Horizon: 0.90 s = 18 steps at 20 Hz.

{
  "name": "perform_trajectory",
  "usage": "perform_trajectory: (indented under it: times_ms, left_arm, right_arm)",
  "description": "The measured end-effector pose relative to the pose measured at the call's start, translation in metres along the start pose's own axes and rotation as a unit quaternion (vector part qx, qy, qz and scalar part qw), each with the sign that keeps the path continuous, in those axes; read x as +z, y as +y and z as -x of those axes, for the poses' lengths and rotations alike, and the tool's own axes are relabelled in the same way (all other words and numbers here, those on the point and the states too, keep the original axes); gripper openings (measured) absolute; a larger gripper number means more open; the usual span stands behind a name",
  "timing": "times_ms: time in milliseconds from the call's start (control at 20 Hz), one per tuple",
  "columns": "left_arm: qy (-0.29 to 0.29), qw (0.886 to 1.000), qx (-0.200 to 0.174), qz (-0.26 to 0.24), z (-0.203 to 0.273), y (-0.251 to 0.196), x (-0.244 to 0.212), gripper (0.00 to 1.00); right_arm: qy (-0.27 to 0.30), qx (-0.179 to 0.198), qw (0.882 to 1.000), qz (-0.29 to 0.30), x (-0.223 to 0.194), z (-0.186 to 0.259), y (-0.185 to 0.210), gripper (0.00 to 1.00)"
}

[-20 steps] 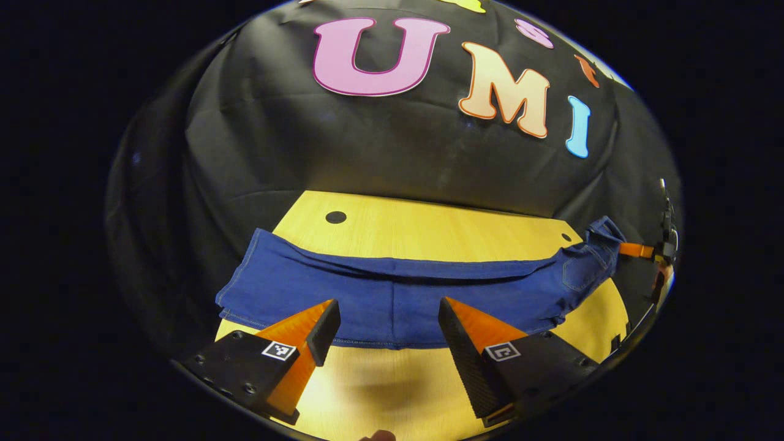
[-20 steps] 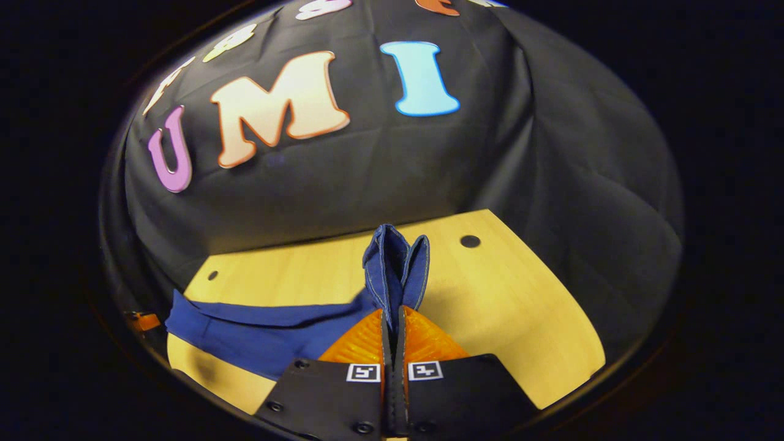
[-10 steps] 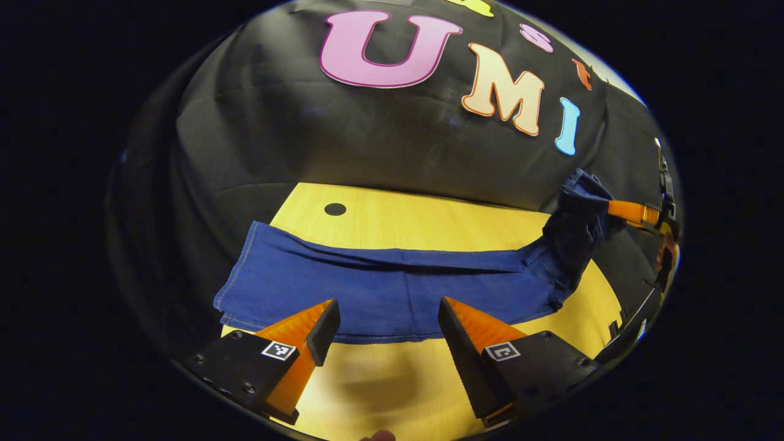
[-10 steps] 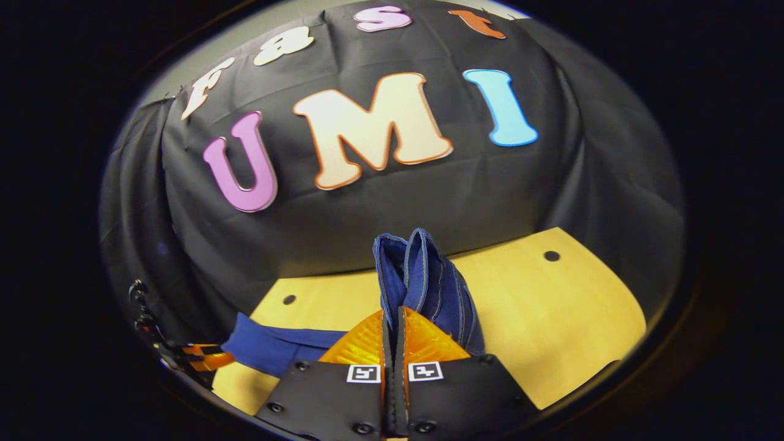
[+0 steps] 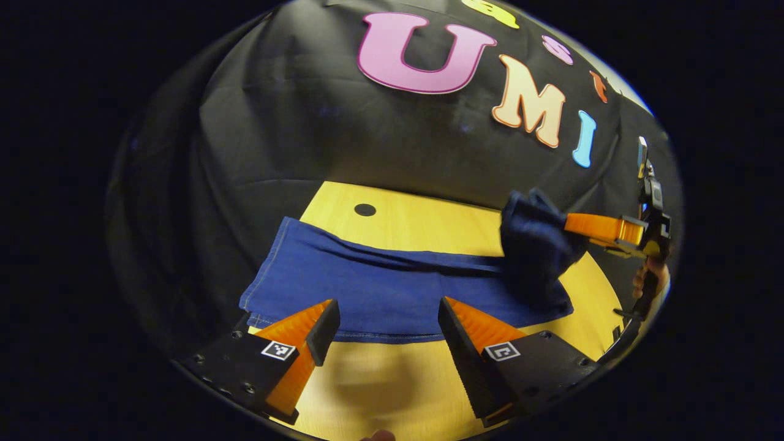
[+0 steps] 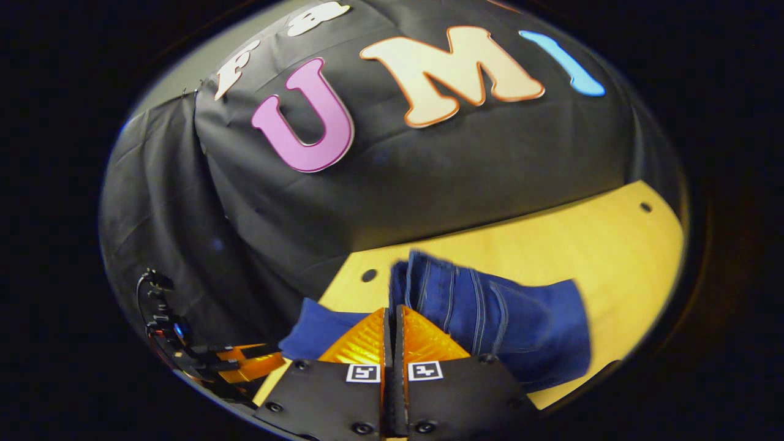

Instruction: Grasp the waist and the cuffs of the jeans and fold them to make the two legs overlap; first hold the waist and fold one-third of the jeans toward the cuffs, then hold the cuffs and fold the remaining one-third in the same direction to finish folding.

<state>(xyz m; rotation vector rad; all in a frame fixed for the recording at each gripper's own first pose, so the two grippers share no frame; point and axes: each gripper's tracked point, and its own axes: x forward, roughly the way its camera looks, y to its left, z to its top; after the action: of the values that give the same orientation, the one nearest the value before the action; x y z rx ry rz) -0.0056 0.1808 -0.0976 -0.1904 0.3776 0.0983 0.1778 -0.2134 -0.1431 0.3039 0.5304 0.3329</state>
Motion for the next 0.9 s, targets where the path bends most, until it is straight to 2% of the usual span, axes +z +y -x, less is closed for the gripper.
perform_trajectory:
  times_ms: [150,350,650,800,900]
  left_arm:
    - [0.001,1.000,0.018,0.021,0.001,0.018,-0.004,0.96]
    - [-0.005,0.998,0.048,0.033,0.002,0.047,-0.007,0.96]
    - [-0.015,0.995,0.093,0.034,-0.004,0.096,-0.004,0.96]
    - [-0.009,0.994,0.100,0.051,-0.016,0.112,-0.011,0.96]
    - [-0.007,0.993,0.100,0.065,-0.024,0.119,-0.016,0.96]
  right_arm:
    - [0.043,-0.006,0.999,-0.002,-0.008,0.005,-0.019,0.02]
    - [0.070,-0.006,0.997,0.006,-0.022,-0.006,-0.015,0.02]
    - [0.070,0.000,0.997,0.015,-0.014,-0.002,-0.015,0.02]
    - [0.056,0.008,0.998,0.009,-0.011,-0.002,-0.013,0.03]
    - [0.051,-0.003,0.999,0.017,-0.007,0.007,-0.023,0.24]
